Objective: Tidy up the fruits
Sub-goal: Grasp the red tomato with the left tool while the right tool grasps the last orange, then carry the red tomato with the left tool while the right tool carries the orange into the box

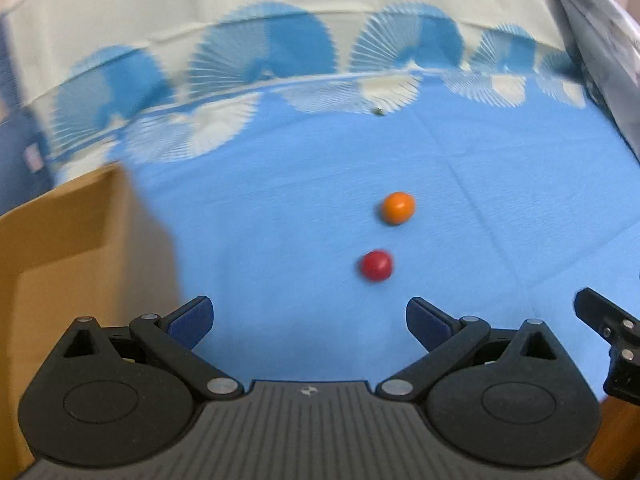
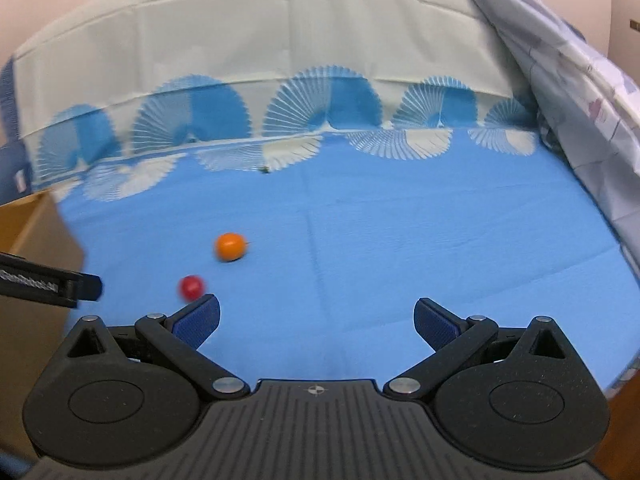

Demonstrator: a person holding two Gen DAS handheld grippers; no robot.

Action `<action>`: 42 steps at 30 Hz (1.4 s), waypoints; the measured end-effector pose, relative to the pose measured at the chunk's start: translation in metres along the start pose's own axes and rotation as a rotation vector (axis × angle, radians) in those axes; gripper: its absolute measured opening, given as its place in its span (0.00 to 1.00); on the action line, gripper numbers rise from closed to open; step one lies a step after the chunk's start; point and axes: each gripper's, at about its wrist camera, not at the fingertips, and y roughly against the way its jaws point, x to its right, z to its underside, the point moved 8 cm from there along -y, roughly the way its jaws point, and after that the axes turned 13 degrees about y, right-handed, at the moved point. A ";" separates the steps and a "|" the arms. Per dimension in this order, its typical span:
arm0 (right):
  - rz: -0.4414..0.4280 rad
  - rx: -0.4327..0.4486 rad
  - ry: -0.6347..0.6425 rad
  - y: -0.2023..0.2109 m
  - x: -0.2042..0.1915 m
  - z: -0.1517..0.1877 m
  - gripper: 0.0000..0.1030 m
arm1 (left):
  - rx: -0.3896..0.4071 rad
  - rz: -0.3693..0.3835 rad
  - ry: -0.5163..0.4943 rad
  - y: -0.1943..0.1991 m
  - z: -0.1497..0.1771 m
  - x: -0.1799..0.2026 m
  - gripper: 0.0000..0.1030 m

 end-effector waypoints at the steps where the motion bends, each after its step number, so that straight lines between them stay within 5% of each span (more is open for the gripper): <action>1: -0.007 -0.003 0.001 -0.015 0.003 0.000 0.99 | -0.013 0.007 -0.012 -0.015 -0.002 0.009 1.00; 10: -0.145 -0.049 0.167 -0.163 -0.007 -0.006 0.99 | -0.107 -0.019 -0.058 -0.130 -0.007 0.021 1.00; 18: -0.257 0.059 0.335 -0.221 -0.051 -0.018 0.99 | -0.159 0.035 0.041 -0.146 -0.015 -0.006 0.97; 21: -0.306 0.088 0.378 -0.231 -0.063 -0.029 0.99 | -0.152 0.047 0.039 -0.144 -0.015 -0.005 0.82; 23: -0.356 0.100 0.405 -0.233 -0.071 -0.033 0.93 | -0.121 0.058 0.013 -0.135 -0.016 0.000 0.53; 25: -0.437 0.119 0.437 -0.229 -0.080 -0.035 0.61 | -0.120 0.102 0.005 -0.133 -0.019 0.003 0.31; 27: -0.479 0.124 0.477 -0.223 -0.089 -0.036 0.39 | -0.129 0.105 0.013 -0.130 -0.019 0.003 0.31; 34: -0.360 0.093 0.380 -0.187 -0.070 -0.036 0.39 | -0.105 0.100 0.033 -0.083 -0.017 -0.002 0.31; 42: -0.333 0.166 0.087 -0.062 -0.037 -0.040 0.39 | -0.044 0.107 0.082 0.025 -0.004 -0.028 0.31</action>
